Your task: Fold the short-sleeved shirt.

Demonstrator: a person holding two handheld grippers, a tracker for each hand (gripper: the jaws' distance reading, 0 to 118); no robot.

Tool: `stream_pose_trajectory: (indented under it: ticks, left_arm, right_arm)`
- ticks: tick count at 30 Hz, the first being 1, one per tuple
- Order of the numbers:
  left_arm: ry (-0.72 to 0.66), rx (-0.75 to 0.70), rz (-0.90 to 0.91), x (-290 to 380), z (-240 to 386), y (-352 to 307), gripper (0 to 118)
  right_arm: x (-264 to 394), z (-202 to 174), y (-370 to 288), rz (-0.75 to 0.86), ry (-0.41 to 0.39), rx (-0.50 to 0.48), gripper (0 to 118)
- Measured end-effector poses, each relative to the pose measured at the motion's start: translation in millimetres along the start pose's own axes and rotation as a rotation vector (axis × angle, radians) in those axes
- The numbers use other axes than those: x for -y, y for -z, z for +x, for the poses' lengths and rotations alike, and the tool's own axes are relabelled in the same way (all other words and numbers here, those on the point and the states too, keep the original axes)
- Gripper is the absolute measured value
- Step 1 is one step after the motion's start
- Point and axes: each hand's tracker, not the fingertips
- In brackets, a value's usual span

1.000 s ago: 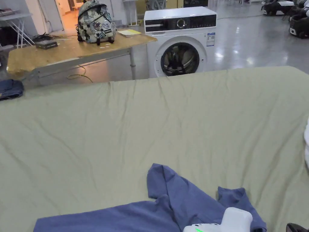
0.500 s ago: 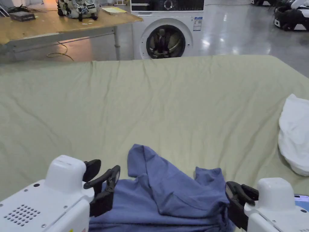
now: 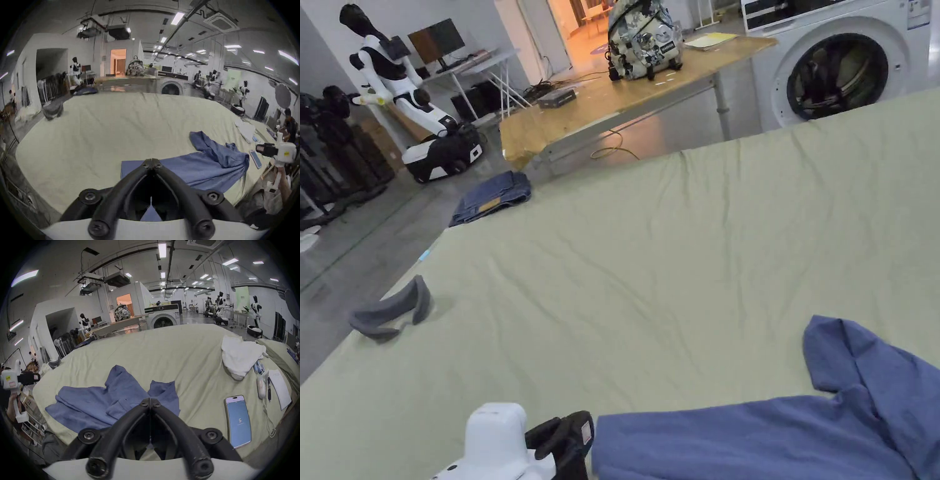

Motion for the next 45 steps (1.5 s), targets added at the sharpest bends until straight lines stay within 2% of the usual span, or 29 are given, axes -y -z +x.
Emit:
stream_pose_trajectory:
  ticks: [1, 2, 4, 8, 12, 16, 17, 18, 19, 21, 23, 25, 26, 27, 28, 29, 32, 34, 37, 38, 39, 42, 45]
  left_arm:
    - [0.003, -0.012, -0.005, -7.6, -3.9, 11.3, 11]
    - [-0.008, -0.009, -0.113, -10.2, -14.4, 26.1, 28]
    - [-0.077, 0.063, -0.267, -17.0, -31.1, 63.9, 31]
    - [-0.135, 0.07, -0.337, -16.6, -41.9, 124.8, 36]
    - [-0.138, -0.052, -0.422, -4.3, -59.1, 170.7, 36]
    - [-0.137, -0.035, -0.468, 5.6, -53.2, 184.5, 34]
    - [-0.119, -0.045, -0.465, 5.5, -49.3, 182.9, 28]
    - [-0.082, -0.061, -0.453, 6.1, -47.5, 180.1, 8]
    - [-0.076, -0.052, -0.456, 7.6, -44.5, 181.6, 0]
    - [-0.103, -0.032, -0.48, 12.6, -40.3, 187.5, 0]
    - [-0.028, -0.065, -0.484, 14.7, -38.9, 195.4, 0]
    - [-0.023, -0.065, -0.481, 13.6, -37.9, 194.0, 0]
    - [-0.004, -0.064, -0.491, 12.8, -33.7, 192.3, 0]
    - [0.003, -0.065, -0.494, 12.0, -33.1, 193.3, 0]
    - [0.007, -0.069, -0.498, 11.5, -32.7, 194.7, 0]
    - [0.006, -0.072, -0.5, 11.4, -32.5, 195.7, 0]
    - [0.001, -0.083, -0.493, 14.1, -22.1, 186.4, 0]
    - [0.001, -0.077, -0.485, 14.7, -18.9, 179.1, 0]
    - [-0.022, -0.068, -0.482, 14.3, -19.4, 177.7, 0]
    - [-0.025, -0.067, -0.483, 13.4, -18.7, 176.0, 0]
    - [-0.027, -0.066, -0.484, 13.5, -17.6, 175.0, 0]
    - [-0.019, -0.072, -0.482, 13.9, -13.9, 173.0, 0]
    - [-0.008, -0.078, -0.474, 15.7, -10.2, 168.9, 0]
  right_arm:
    - [-1.6, -1.4, -1.5, 0.003, -0.001, -0.002, 0]
    - [-2.1, -1.2, -2.8, 0.006, 0.005, -0.008, 0]
    - [-1.3, 0.3, -2.7, 0.006, 0.027, -0.025, 0]
    - [3.8, 1.5, -3.2, -0.011, 0.037, -0.009, 0]
    - [9.4, 3.5, -14.1, -0.016, 0.022, 0.004, 0]
    - [12.8, 11.7, -18.7, -0.032, 0.031, 0.027, 0]
    - [13.3, 13.7, -18.4, -0.037, 0.04, 0.033, 0]
    - [13.6, 15.4, -17.4, -0.042, 0.054, 0.041, 0]
    - [13.8, 16.5, -16.0, -0.043, 0.065, 0.047, 0]
    - [13.5, 18.0, -12.6, -0.045, 0.077, 0.046, 0]
    - [11.4, 16.8, -9.6, -0.052, 0.08, 0.045, 0]
    - [10.0, 14.5, -8.8, -0.053, 0.078, 0.056, 1]
    - [8.9, 13.6, -8.3, -0.055, 0.089, 0.067, 13]
    - [8.1, 13.0, -7.0, -0.073, 0.124, 0.102, 39]
    - [8.0, 12.8, -5.6, -0.092, 0.155, 0.125, 55]
    - [13.0, 20.0, -3.5, -0.104, 0.179, 0.123, 62]
    - [26.4, 25.8, 4.2, -0.097, 0.224, 0.097, 61]
    - [35.5, 30.0, 14.1, -0.135, 0.256, 0.127, 61]
    - [47.9, 39.6, 38.5, -0.208, 0.288, 0.109, 60]
    - [51.1, 40.9, 44.9, -0.223, 0.294, 0.095, 54]
    - [53.8, 40.5, 49.7, -0.239, 0.293, 0.067, 43]
    - [60.0, 35.5, 60.7, -0.238, 0.283, 0.069, 35]
    - [59.2, 40.3, 59.9, -0.218, 0.297, 0.045, 7]
